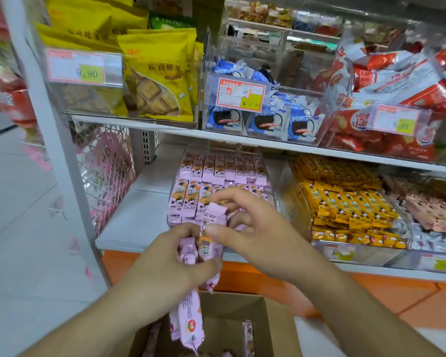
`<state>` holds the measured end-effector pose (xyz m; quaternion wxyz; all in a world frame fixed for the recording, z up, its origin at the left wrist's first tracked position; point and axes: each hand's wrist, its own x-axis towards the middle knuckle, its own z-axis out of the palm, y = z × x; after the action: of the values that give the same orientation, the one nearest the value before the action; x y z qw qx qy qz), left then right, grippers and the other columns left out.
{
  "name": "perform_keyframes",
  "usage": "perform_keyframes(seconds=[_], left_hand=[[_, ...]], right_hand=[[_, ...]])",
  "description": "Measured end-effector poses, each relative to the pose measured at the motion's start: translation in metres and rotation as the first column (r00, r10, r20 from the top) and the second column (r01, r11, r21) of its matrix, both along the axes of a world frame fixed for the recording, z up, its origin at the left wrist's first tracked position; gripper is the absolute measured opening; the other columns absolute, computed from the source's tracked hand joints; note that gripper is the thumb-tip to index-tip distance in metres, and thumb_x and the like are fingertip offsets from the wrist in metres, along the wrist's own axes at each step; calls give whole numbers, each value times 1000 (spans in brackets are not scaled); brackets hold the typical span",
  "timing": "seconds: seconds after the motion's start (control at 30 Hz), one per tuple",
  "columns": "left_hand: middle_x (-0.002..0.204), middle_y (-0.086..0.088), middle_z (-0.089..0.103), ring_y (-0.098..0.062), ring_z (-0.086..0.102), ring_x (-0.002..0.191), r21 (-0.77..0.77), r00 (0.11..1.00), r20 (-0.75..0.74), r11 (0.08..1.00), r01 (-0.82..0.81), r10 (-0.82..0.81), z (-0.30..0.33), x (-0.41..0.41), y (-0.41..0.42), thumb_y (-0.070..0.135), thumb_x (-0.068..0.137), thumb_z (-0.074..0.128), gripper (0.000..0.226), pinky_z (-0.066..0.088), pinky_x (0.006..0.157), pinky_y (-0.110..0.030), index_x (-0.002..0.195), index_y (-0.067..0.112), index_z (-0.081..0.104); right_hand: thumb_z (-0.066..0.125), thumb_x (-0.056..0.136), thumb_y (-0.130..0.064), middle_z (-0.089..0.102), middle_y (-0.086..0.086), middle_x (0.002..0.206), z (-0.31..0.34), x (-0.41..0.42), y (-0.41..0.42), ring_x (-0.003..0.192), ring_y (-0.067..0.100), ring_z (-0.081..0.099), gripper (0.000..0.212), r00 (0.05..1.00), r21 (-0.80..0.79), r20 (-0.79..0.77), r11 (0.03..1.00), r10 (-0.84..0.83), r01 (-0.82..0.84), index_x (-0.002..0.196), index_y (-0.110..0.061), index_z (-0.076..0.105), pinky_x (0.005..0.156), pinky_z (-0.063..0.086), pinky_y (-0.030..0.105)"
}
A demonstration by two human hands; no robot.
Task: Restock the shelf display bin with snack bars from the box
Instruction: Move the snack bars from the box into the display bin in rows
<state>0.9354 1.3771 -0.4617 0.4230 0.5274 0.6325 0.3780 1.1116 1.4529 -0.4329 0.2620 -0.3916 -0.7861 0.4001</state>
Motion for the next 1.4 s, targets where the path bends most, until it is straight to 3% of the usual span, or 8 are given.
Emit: perform_keyframes(seconds=[0.2, 0.43, 0.6, 0.73, 0.87, 0.97, 1.1, 1.4], left_hand=[[94, -3, 77, -29, 79, 76, -26, 986, 167, 1000, 1, 4, 6, -8, -7, 20, 77, 90, 28, 64, 74, -44, 98, 28, 73], [104, -19, 76, -36, 72, 75, -101, 895, 426, 990, -98, 132, 13, -17, -4, 21, 85, 81, 16, 60, 80, -67, 101, 16, 80], [109, -31, 70, -36, 70, 86, -74, 814, 560, 988, -137, 155, 17, -15, -1, 30, 88, 74, 24, 51, 94, -71, 101, 11, 79], [96, -24, 75, -31, 70, 85, -47, 808, 565, 985, -167, 164, 15, -19, 0, 30, 89, 72, 18, 51, 89, -52, 91, 13, 77], [103, -25, 76, -30, 68, 84, -37, 853, 505, 990, -134, 134, 9, -22, 1, 32, 92, 71, 29, 48, 87, -45, 98, 5, 74], [101, -21, 78, -27, 71, 83, -29, 895, 438, 996, -80, 84, 9, -20, 1, 32, 93, 69, 31, 48, 90, -44, 97, 2, 73], [102, -18, 77, -26, 71, 85, -14, 928, 373, 1000, -18, 22, 7, -16, 0, 48, 84, 79, 44, 48, 98, -47, 99, 8, 75], [100, -3, 79, -24, 74, 92, -64, 928, 356, 994, -89, 107, 0, -2, 8, 51, 76, 82, 38, 55, 94, -50, 99, 21, 79]], right_hand=[[74, 91, 4, 69, 15, 106, 11, 18, 9, 73, 23, 70, 25, 976, -205, -204, 978, -79, 37, 111, -8, 64, 65, 61, 34], [75, 88, 5, 73, 19, 84, 2, 22, 14, 88, 39, 76, 22, 820, -398, -492, 913, -292, 86, 93, -3, 55, 94, 59, 58], [85, 87, -14, 70, 9, 73, -12, 1, -1, 69, 21, 67, 29, 952, -248, -277, 967, -131, 61, 87, -1, 58, 73, 54, 35], [91, 79, -32, 61, -7, 66, -7, -6, -13, 64, 6, 56, 36, 998, -36, -17, 997, -63, 62, 79, -13, 60, 63, 45, 26], [93, 71, -52, 63, -20, 117, -2, -3, -16, 110, 4, 61, 54, 982, 149, 186, 989, -17, -11, 110, -36, 58, 87, 55, 33], [91, 76, -47, 24, -38, 157, 6, 2, -15, 144, -4, 34, 90, 966, 268, 247, 952, 80, -148, 147, -49, 36, 110, 40, 21], [89, 79, -48, 17, -42, 159, 8, 4, -14, 150, -16, 12, 102, 931, 285, 335, 927, 142, -243, 159, -48, 25, 122, 20, 19], [92, 77, -42, 23, -36, 157, 6, 15, -6, 146, -7, 29, 103, 928, 271, 357, 939, 105, -210, 158, -46, 27, 120, 32, 25]])
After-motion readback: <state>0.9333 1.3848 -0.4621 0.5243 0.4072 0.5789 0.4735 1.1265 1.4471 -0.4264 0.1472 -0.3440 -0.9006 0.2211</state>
